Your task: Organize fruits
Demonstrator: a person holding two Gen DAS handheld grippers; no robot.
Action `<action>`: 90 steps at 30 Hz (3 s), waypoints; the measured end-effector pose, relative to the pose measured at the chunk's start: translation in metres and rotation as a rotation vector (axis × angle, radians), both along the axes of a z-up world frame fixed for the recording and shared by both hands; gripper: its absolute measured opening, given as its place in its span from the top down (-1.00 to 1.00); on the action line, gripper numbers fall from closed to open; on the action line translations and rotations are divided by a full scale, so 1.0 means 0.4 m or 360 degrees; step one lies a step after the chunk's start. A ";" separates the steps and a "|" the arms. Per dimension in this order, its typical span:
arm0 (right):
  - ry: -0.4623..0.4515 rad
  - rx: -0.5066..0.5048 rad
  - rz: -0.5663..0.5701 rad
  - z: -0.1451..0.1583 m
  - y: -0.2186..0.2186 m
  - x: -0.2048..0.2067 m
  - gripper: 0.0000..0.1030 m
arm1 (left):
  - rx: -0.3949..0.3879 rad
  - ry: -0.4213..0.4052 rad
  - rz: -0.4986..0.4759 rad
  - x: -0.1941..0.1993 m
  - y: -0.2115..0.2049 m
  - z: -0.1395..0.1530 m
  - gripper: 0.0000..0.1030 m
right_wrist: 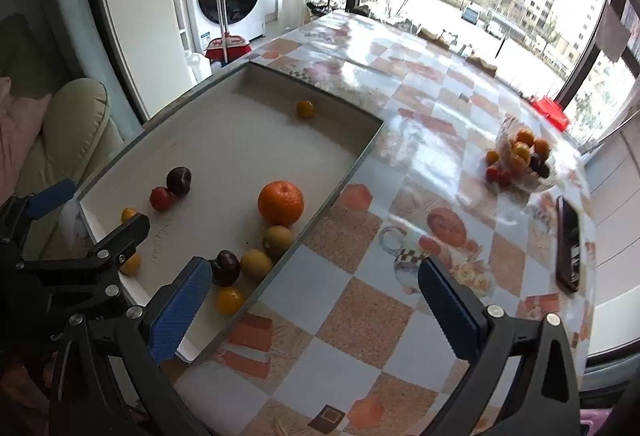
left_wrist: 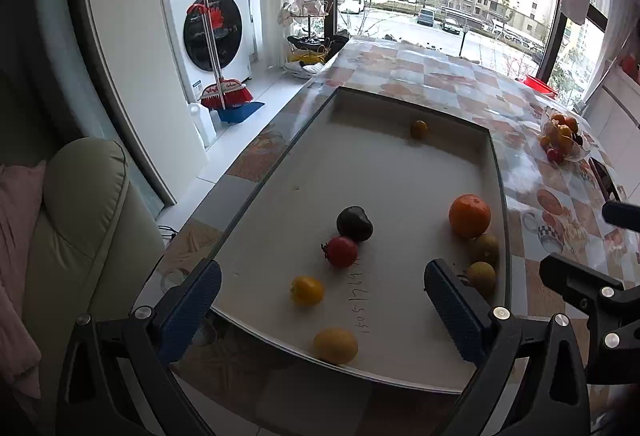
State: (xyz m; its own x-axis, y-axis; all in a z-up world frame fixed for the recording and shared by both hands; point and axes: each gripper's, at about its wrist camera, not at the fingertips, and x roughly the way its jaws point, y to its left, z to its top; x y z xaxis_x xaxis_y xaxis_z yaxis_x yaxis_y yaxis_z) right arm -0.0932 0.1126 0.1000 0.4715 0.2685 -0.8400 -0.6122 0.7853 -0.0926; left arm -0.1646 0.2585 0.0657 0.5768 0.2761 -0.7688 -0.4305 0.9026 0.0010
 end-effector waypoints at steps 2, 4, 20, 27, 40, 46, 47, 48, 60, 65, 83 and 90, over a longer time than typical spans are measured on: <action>-0.0047 -0.0016 0.0007 0.008 0.001 -0.007 -1.00 | 0.0001 -0.0002 0.0001 -0.002 0.000 0.000 -0.98; -0.0090 -0.0029 0.0013 0.016 0.003 -0.013 -1.00 | 0.0004 -0.0002 0.0003 -0.002 -0.001 0.001 -0.98; -0.0198 -0.0028 0.0028 0.051 0.002 -0.030 -1.00 | 0.0027 -0.0015 0.0014 -0.013 -0.003 0.010 -0.98; -0.0211 -0.0025 0.0028 0.056 0.002 -0.034 -1.00 | 0.0033 -0.0022 0.0012 -0.016 -0.005 0.016 -0.98; -0.0260 -0.0023 0.0028 0.072 0.001 -0.045 -1.00 | 0.0054 -0.0039 0.0012 -0.021 -0.009 0.026 -0.98; -0.0266 -0.0022 0.0028 0.075 -0.001 -0.046 -1.00 | 0.0073 -0.0046 0.0013 -0.025 -0.013 0.032 -0.98; -0.0269 -0.0022 0.0028 0.077 0.000 -0.048 -1.00 | 0.0081 -0.0049 0.0013 -0.025 -0.014 0.034 -0.98; -0.0272 -0.0022 0.0028 0.078 -0.001 -0.049 -1.00 | 0.0087 -0.0051 0.0013 -0.027 -0.015 0.035 -0.98; -0.0273 -0.0013 0.0030 0.083 -0.003 -0.051 -1.00 | 0.0149 -0.0066 0.0021 -0.038 -0.026 0.061 -0.98; -0.0264 -0.0006 0.0027 0.082 -0.005 -0.054 -1.00 | 0.0190 -0.0071 0.0024 -0.039 -0.036 0.077 -0.98; -0.0246 0.0015 0.0017 0.084 -0.020 -0.057 -1.00 | 0.0232 -0.0032 0.0012 -0.034 -0.062 0.089 -0.98; -0.0246 0.0015 0.0017 0.084 -0.021 -0.057 -1.00 | 0.0233 -0.0028 0.0016 -0.035 -0.064 0.091 -0.98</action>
State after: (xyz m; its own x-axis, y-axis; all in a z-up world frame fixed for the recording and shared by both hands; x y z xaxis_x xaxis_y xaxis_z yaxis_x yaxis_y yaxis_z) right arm -0.1158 0.1040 0.1335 0.5922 0.2817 -0.7549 -0.5993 0.7802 -0.1791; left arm -0.1785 0.2330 0.1023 0.5868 0.3901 -0.7096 -0.4405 0.8891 0.1245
